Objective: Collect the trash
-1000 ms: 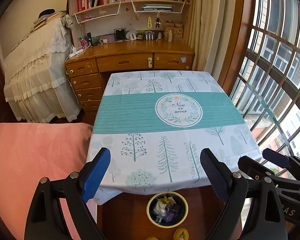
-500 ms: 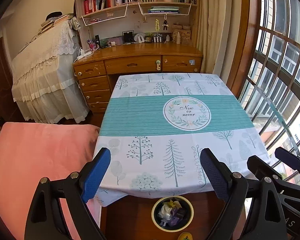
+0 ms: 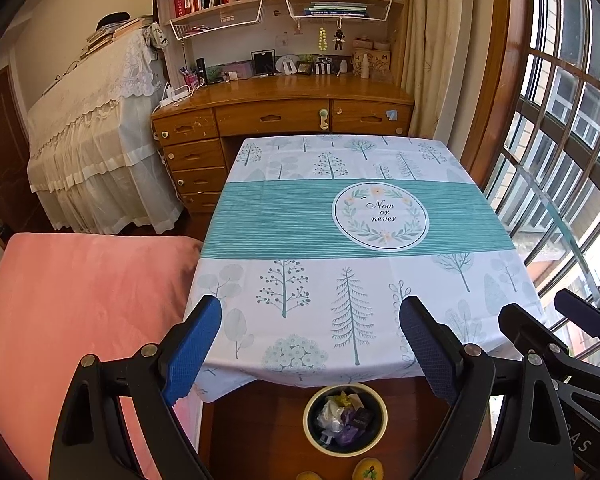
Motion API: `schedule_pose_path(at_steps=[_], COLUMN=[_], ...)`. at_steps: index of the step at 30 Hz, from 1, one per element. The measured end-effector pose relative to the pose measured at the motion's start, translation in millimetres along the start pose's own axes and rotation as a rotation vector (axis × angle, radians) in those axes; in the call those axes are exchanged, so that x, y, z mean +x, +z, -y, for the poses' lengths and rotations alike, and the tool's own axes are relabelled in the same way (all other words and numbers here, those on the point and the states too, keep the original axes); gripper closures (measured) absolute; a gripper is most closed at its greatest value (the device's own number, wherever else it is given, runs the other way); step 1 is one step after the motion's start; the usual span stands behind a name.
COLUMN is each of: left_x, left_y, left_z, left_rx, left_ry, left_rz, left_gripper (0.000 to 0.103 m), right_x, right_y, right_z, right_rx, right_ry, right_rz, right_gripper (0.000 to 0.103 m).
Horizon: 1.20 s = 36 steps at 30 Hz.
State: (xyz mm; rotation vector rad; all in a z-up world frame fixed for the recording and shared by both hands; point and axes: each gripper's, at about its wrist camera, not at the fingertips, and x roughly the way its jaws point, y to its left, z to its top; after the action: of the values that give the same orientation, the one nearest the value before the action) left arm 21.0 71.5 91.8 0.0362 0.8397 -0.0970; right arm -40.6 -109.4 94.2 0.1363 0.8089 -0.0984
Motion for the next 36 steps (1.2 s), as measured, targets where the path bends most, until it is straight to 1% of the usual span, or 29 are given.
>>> schedule_pose_path(at_steps=[12,16,25,34,36], left_x=[-0.1,0.5,0.0,0.3,2.4], left_y=[-5.7,-13.2,-14.5,-37.3,-34.5], left_z=[2.1,2.3,1.3,-0.6,0.1], left_rx=[0.000,-0.001,-0.001,-0.017,-0.020], left_ry=[0.003,0.007,0.004,0.006,0.004], left_rz=[0.000,-0.007,-0.010,-0.031,-0.040], left_gripper=[0.011,0.011,0.011,0.011,0.011], right_x=[1.0,4.6,7.9,9.7,9.3], right_y=[0.3,-5.6,-8.7,-15.0,-14.3], right_z=[0.1,6.8,14.2,20.1,18.7], right_rx=[-0.001,-0.003,-0.007,-0.024,-0.024], right_ry=[0.000,0.001,0.004,0.009,0.008], right_rz=[-0.001,-0.007,-0.014,-0.026,-0.027], right_gripper=[0.030,0.030,0.030,0.030,0.030])
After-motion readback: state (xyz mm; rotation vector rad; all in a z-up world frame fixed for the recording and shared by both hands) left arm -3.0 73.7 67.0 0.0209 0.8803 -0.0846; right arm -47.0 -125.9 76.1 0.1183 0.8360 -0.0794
